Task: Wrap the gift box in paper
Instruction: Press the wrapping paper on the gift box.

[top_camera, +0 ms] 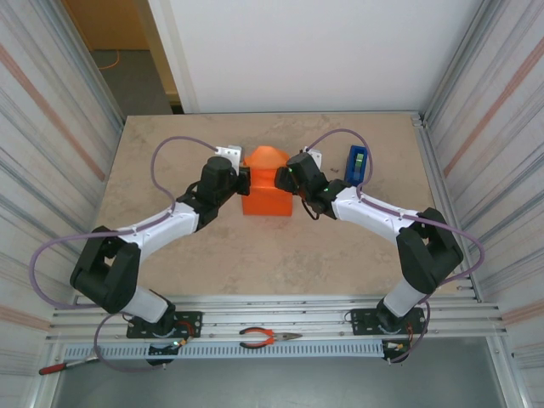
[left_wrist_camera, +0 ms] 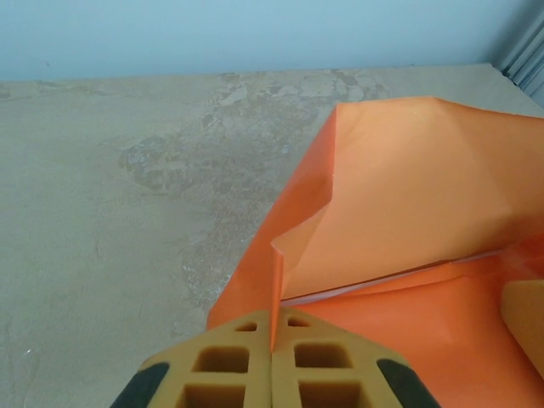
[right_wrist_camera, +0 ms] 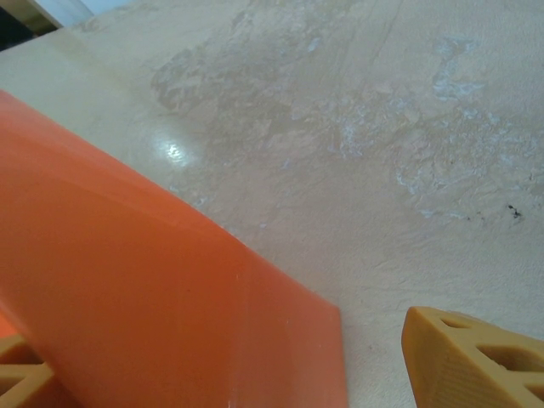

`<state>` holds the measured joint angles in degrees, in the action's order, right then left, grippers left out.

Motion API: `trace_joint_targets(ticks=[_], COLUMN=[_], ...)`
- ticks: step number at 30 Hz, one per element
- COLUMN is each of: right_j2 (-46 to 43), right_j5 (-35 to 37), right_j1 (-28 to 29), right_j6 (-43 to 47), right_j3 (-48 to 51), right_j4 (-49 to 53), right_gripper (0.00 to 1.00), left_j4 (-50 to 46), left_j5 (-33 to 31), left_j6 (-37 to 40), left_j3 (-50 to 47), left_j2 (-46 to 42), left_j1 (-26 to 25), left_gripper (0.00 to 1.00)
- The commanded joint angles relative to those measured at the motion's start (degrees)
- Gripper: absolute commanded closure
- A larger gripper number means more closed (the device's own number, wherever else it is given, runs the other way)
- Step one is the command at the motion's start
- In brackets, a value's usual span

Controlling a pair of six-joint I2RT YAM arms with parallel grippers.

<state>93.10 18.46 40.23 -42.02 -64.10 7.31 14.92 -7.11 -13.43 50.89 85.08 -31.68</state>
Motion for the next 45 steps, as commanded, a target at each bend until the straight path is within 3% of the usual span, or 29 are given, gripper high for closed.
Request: trace_joint_targets(ticks=[1,3,6,9,12,13,14,15,16,18,20,21,22,23,26,29,32,36,45], right_j2=[2.39,2.43,2.42,2.42,2.5,2.48,2.53,2.61,2.57,2.61,2.62,2.58,2.6,2.63,2.61,2.65,2.61,2.51,2.96], right_j5=[-0.11,-0.11,-0.13,-0.09,-0.15,-0.09,-0.12,-0.13,-0.11,-0.06,0.0,-0.09,-0.09,-0.09,-0.14,-0.09,-0.13,-0.16,-0.85], right_j1=[1.13,1.13,1.14,1.13,1.09,1.14,1.13,1.16,1.17,1.2,1.24,1.19,1.25,1.18,1.21,1.11,1.16,1.1,1.03], right_j6=[-0.21,-0.23,-0.16,-0.1,-0.22,-0.19,-0.23,-0.21,-0.24,-0.25,-0.21,-0.2,-0.15,-0.12,-0.17,-0.16,-0.08,-0.05,0.21], right_j3=[1.7,1.7,1.66,1.6,1.68,1.62,1.61,1.61,1.68,1.65,1.64,1.64,1.61,1.65,1.61,1.62,1.61,1.59,1.68], right_j4=[6.73,6.72,6.71,6.84,6.74,6.75,6.68,6.75,6.7,6.79,6.8,6.77,6.79,6.77,6.84,6.93,6.99,6.86,6.65], right_gripper=[0.22,0.22,0.22,0.22,0.22,0.22,0.22,0.22,0.22,0.22,0.22,0.22,0.22,0.22,0.22,0.22,0.22,0.22,0.23], left_j4=[2.17,1.66,2.64,2.97,2.26,2.22,2.14,2.41,2.86,3.36,2.72,2.34,2.39,2.59,3.38,2.88,2.66,2.35,3.44], left_j5=[-2.08,-2.43,-2.47,-2.02,-2.07,-1.91,-1.51,-1.01,-0.56,-0.36,-0.69,-0.57,-0.12,0.2,0.2,0.0,0.7,1.69,1.4], left_j6=[1.02,1.63,2.4,2.78,3.36,3.48,3.59,3.59,3.47,3.29,3.12,3.22,3.45,3.44,3.35,2.6,0.43,-3.26,-6.44], left_j3=[3.06,4.06,4.37,4.98,6.13,6.37,6.54,6.6,6.48,6.47,6.93,7.25,7.53,7.55,7.6,7.91,6.61,2.36,-3.65], left_j2=[0.74,1.09,1.24,1.28,1.62,1.69,1.67,1.59,1.36,0.96,0.97,1.04,0.96,0.88,-0.26,-1.76,-3.81,-7.43,-7.49], left_j1=[-0.34,-0.34,-0.07,0.2,0.3,0.28,0.36,0.5,0.52,0.53,0.57,0.58,0.74,0.82,1.19,2.18,3.69,4.44,0.34], left_gripper=[0.6,0.58,1.0,1.0,0.63,0.62,0.69,0.91,1.0,1.0,0.72,0.7,0.82,1.0,1.0,0.71,0.53,0.43,0.36])
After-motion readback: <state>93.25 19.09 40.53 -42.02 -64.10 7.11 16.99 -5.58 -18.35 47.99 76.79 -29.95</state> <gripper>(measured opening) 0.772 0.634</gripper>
